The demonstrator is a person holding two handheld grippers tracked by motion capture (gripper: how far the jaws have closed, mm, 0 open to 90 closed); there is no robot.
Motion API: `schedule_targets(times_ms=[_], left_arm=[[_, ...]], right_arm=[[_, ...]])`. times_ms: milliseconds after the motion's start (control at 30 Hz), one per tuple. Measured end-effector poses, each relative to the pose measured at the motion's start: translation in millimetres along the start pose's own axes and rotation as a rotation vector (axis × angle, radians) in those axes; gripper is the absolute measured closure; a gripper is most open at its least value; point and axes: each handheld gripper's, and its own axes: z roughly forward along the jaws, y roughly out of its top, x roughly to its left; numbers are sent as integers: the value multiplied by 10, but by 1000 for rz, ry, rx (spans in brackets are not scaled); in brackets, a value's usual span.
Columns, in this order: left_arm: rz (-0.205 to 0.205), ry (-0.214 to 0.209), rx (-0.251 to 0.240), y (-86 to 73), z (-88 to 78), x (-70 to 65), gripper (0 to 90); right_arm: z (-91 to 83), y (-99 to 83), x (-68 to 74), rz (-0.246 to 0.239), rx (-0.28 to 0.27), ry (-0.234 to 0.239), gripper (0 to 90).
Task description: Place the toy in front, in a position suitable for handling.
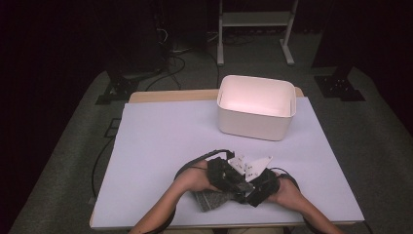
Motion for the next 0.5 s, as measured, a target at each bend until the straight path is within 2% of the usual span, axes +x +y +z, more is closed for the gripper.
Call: schedule_targets(times_ms=[133, 233, 333, 400, 500], left_arm=[[-12, 68, 43, 15, -17, 24, 762], [-5, 68, 44, 72, 11, 35, 760], [-13, 73, 45, 92, 49, 80, 761], [-22, 83, 51, 82, 65, 112, 762], [-3, 99, 72, 103, 60, 100, 762]], right_arm=[[8, 5, -2, 22, -3, 4, 234], [17, 8, -17, 17, 0, 1, 235], [28, 6, -3, 34, -1, 5, 234], [33, 0, -18, 23, 9, -13, 236], [35, -2, -38, 37, 1, 0, 236]])
